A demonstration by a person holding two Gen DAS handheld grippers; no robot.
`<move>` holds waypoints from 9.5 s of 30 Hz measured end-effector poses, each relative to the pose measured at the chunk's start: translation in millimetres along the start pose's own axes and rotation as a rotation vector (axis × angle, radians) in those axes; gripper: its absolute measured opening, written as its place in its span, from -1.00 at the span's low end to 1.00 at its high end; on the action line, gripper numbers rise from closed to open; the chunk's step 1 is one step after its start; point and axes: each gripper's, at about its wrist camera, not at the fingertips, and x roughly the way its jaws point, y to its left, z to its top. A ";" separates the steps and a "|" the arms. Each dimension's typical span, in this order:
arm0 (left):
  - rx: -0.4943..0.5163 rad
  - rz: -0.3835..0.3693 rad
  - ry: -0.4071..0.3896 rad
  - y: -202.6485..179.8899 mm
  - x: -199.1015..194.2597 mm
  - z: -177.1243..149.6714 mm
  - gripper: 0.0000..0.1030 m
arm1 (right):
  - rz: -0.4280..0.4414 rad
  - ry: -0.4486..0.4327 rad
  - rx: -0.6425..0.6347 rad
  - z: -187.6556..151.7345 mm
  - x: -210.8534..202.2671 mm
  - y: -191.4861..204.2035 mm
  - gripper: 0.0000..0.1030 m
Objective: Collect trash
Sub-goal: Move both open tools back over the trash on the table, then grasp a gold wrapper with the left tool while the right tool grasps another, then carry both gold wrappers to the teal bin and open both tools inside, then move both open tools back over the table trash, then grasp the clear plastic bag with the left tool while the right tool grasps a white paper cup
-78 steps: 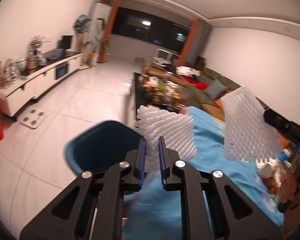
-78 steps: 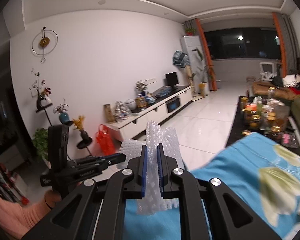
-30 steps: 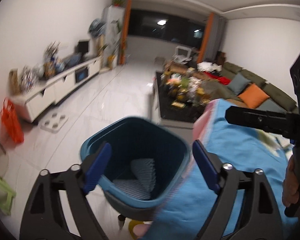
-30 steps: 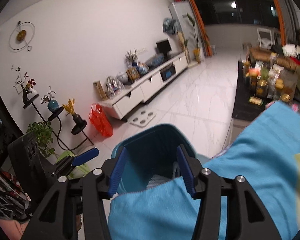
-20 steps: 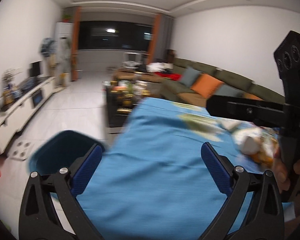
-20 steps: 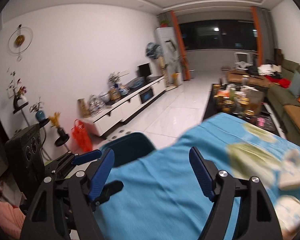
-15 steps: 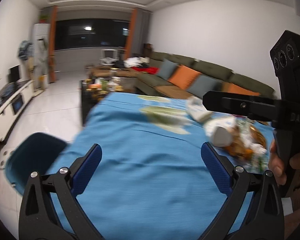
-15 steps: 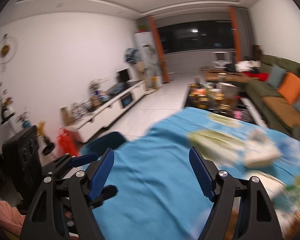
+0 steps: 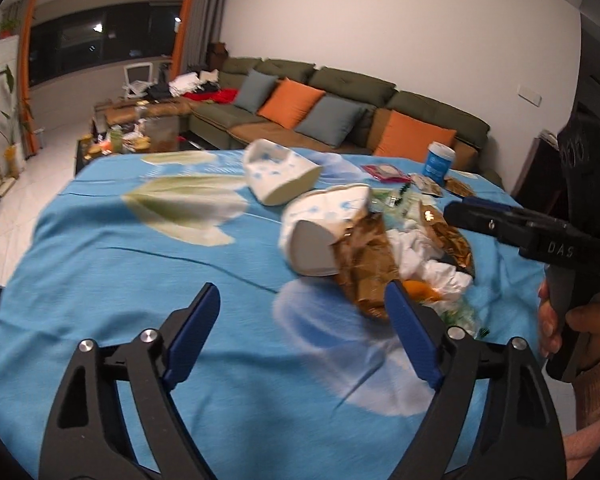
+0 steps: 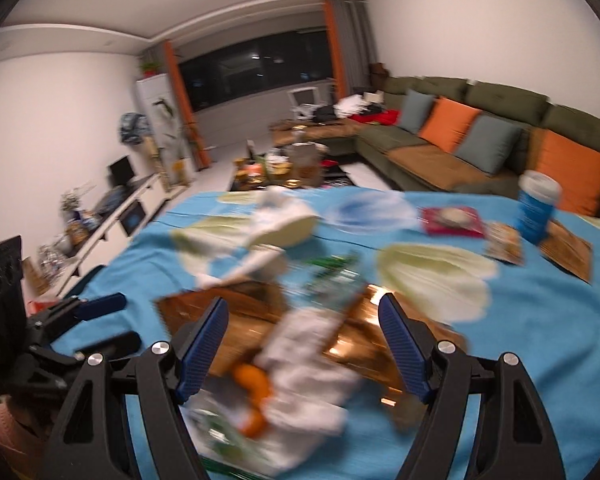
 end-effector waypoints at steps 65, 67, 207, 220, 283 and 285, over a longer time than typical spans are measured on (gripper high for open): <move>-0.136 -0.154 0.002 25.4 -39.3 -1.8 -0.89 | 0.140 0.006 -0.055 0.8 -18.3 36.7 -0.79; -0.143 -0.131 -0.010 30.1 -47.5 -4.2 -0.89 | 0.164 0.008 -0.066 1.1 -15.5 47.3 -0.79; -0.165 0.180 -0.108 88.9 -88.7 -24.3 0.45 | 0.514 0.091 -0.294 46.2 56.8 223.6 0.09; 0.029 -0.149 0.040 -17.9 -12.9 -19.4 0.44 | 0.223 0.041 -0.050 19.2 6.9 56.0 0.09; -0.166 -0.059 0.059 66.0 -41.8 -27.7 -0.58 | 0.323 0.209 0.368 16.1 108.2 0.7 -0.16; -0.179 -0.046 0.050 72.8 -45.8 -28.0 -0.58 | 0.334 0.211 0.376 15.1 108.3 0.0 -0.25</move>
